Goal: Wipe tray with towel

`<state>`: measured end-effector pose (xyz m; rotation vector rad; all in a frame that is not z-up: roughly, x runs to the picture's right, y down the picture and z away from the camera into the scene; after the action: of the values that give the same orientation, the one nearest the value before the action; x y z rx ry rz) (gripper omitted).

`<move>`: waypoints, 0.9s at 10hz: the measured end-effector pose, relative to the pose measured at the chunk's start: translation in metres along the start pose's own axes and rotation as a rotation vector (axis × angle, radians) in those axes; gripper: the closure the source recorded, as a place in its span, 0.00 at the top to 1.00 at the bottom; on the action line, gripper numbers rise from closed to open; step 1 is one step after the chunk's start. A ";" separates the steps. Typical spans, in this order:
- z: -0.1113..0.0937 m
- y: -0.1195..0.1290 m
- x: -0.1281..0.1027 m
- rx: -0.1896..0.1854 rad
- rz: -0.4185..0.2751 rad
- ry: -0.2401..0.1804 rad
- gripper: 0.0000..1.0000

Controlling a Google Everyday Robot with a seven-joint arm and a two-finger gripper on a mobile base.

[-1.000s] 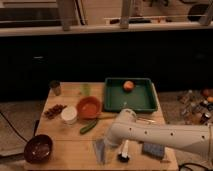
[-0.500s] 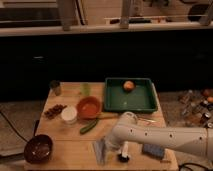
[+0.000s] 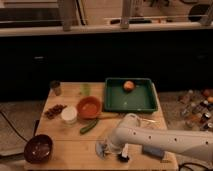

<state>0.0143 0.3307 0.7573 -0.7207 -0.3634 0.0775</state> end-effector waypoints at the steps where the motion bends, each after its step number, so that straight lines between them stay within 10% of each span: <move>1: 0.000 0.001 -0.001 -0.002 -0.003 -0.002 0.00; 9: -0.073 -0.007 0.020 0.117 -0.017 -0.076 0.00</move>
<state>0.0579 0.2828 0.7173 -0.6003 -0.4341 0.1092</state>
